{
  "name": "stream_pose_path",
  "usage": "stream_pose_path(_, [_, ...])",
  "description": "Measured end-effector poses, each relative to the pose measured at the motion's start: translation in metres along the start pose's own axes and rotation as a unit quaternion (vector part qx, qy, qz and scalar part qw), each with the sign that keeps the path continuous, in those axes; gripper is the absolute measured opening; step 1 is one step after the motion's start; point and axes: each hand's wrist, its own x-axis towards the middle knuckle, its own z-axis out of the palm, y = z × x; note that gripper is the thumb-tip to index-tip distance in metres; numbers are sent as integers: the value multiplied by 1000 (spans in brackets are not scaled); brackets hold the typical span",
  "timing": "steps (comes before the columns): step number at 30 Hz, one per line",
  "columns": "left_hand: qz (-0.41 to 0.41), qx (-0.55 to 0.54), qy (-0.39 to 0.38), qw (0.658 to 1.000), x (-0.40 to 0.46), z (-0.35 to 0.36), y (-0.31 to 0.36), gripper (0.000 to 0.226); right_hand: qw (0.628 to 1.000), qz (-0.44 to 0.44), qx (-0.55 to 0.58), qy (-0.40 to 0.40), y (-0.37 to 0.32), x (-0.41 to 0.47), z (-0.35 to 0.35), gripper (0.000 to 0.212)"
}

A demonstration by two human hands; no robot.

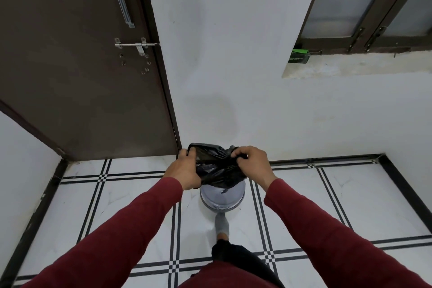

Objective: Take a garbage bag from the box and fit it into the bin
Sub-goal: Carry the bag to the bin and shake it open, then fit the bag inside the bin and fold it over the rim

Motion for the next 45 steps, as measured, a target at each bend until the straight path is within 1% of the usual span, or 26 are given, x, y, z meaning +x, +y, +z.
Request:
stream_pose_path(3, [9, -1, -7, 1000, 8, -5, -6, 97, 999, 17, -41, -13, 2, 13, 3, 17])
stream_pose_path(6, [17, -2, -11, 1000, 15, -8, -10, 96, 998, 4, -64, -9, 6, 19, 7, 10])
stream_pose_path(9, [27, -4, -16, 999, 26, -10, -11, 95, 995, -37, -87, 17, 9, 24, 8, 14])
stream_pose_path(13, [31, 6, -18, 999, 36, -13, -8, 98, 992, -89, -83, 16, 14, 27, 4, 33])
stream_pose_path(17, [27, 23, -23, 999, 45, -17, -3, 97, 993, -45, -106, -32, 17, 38, 0, 42])
stream_pose_path(19, [25, 32, -36, 999, 50, -19, -1, 90, 985, -25, -166, -49, 16, 43, -1, 39])
stream_pose_path(21, [28, 32, -51, 998, 56, -23, 3, 74, 974, -5, -215, -63, 16, 47, -1, 41])
stream_pose_path(23, [31, 20, -49, 998, 59, -31, 8, 57, 972, 0, -227, -61, 10, 48, -5, 36])
stream_pose_path(25, [33, 5, -3, 999, 61, -42, 13, 50, 972, -28, -233, -17, 2, 52, -12, 37])
stream_pose_path(27, [47, 39, 116, 991, 63, -50, 17, 61, 962, -91, -245, 82, -5, 58, -20, 50])
stream_pose_path(29, [88, 83, 285, 951, 61, -48, 21, 73, 939, -176, -218, 202, -13, 62, -25, 57])
stream_pose_path(30, [114, 92, 346, 927, 58, -46, 22, 74, 927, -209, -191, 247, -14, 62, -26, 57])
stream_pose_path(31, [129, 98, 370, 915, 56, -43, 21, 74, 920, -227, -173, 270, -12, 63, -26, 56])
stream_pose_path(32, [130, 112, 354, 919, 55, -36, 18, 73, 921, -227, -178, 262, -6, 63, -22, 55])
stream_pose_path(33, [113, 135, 291, 940, 55, -26, 14, 73, 930, -208, -213, 213, 3, 63, -16, 55])
stream_pose_path(35, [50, 142, 72, 986, 60, -15, 6, 71, 949, -120, -291, 20, 21, 62, -8, 49])
stream_pose_path(36, [11, 101, -50, 994, 63, -14, 4, 66, 947, -61, -306, -78, 26, 63, -6, 44])
stream_pose_path(37, [-17, 54, -146, 988, 66, -15, 4, 59, 939, -7, -309, -151, 28, 64, -5, 40])
stream_pose_path(38, [-32, 14, -187, 982, 70, -17, 6, 52, 933, 32, -301, -193, 27, 68, -7, 37])
stream_pose_path(39, [-37, -16, -172, 984, 76, -22, 9, 49, 935, 52, -285, -205, 25, 74, -9, 35])
stream_pose_path(40, [-32, -30, -124, 991, 84, -25, 13, 52, 948, 47, -258, -181, 24, 82, -9, 37])
stream_pose_path(41, [-22, -28, -45, 998, 92, -26, 15, 61, 968, 14, -221, -117, 22, 90, -9, 42])
stream_pose_path(42, [-8, -12, 50, 999, 98, -24, 18, 71, 980, -33, -193, -27, 19, 96, -8, 49])
stream_pose_path(43, [14, 12, 150, 989, 104, -19, 21, 77, 980, -85, -165, 71, 20, 102, -5, 56])
stream_pose_path(44, [47, 30, 239, 969, 105, -13, 23, 76, 967, -144, -126, 169, 22, 105, -1, 61])
stream_pose_path(45, [73, 37, 276, 958, 107, -6, 22, 71, 951, -187, -91, 229, 26, 106, 4, 62])
